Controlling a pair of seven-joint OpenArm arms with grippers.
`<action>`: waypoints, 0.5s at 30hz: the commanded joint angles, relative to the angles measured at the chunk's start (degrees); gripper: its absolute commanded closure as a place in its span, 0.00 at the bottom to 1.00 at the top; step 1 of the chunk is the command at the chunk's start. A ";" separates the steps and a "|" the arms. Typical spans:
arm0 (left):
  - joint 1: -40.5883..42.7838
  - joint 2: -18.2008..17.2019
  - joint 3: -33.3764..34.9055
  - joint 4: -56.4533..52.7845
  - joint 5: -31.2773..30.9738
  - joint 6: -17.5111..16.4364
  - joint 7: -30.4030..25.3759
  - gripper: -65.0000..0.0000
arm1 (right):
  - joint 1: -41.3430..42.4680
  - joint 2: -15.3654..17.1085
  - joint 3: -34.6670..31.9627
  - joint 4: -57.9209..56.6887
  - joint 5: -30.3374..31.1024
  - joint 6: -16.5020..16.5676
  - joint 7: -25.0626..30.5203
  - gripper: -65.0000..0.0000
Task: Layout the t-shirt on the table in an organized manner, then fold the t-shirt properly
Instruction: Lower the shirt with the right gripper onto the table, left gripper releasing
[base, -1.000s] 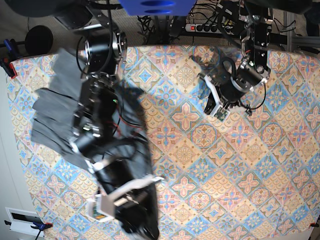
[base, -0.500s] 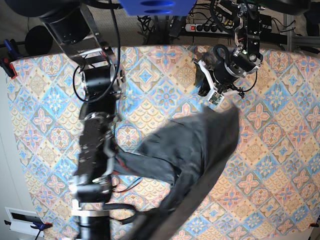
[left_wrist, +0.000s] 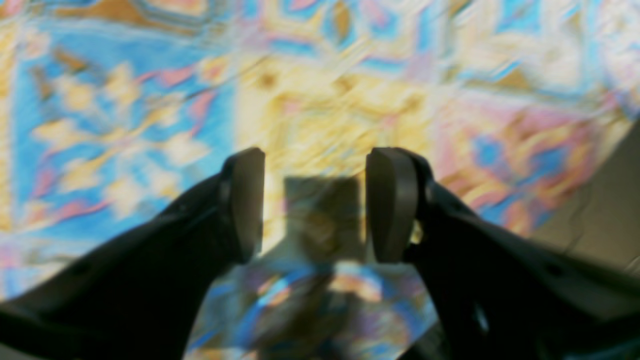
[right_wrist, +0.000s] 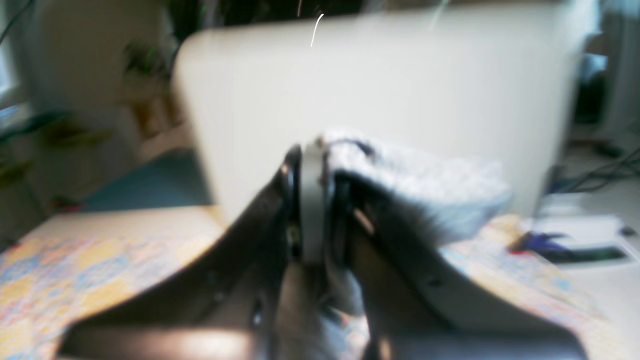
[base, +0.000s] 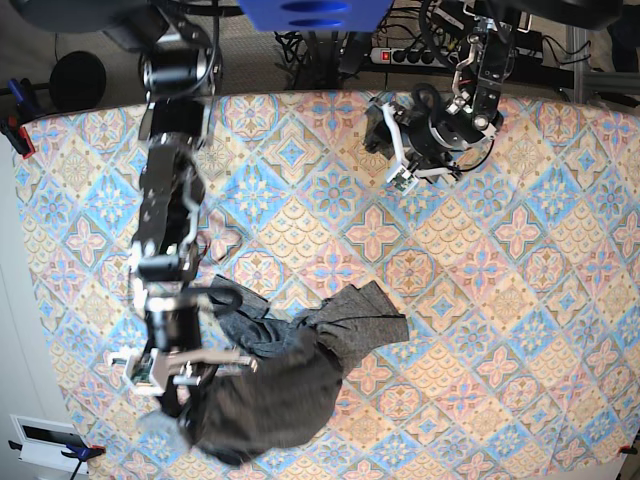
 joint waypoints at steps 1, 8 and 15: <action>-1.31 -1.48 -0.35 2.05 -0.22 0.26 -1.08 0.48 | 0.15 0.71 0.18 2.44 0.21 -0.03 3.03 1.00; -9.66 -4.56 -0.43 4.34 1.36 0.26 -1.43 0.47 | -9.17 6.07 0.18 3.32 0.12 -0.03 8.65 1.00; -28.74 -4.38 7.83 -5.16 15.34 0.26 -0.99 0.27 | -18.58 6.86 0.27 6.75 0.12 -0.03 10.24 1.00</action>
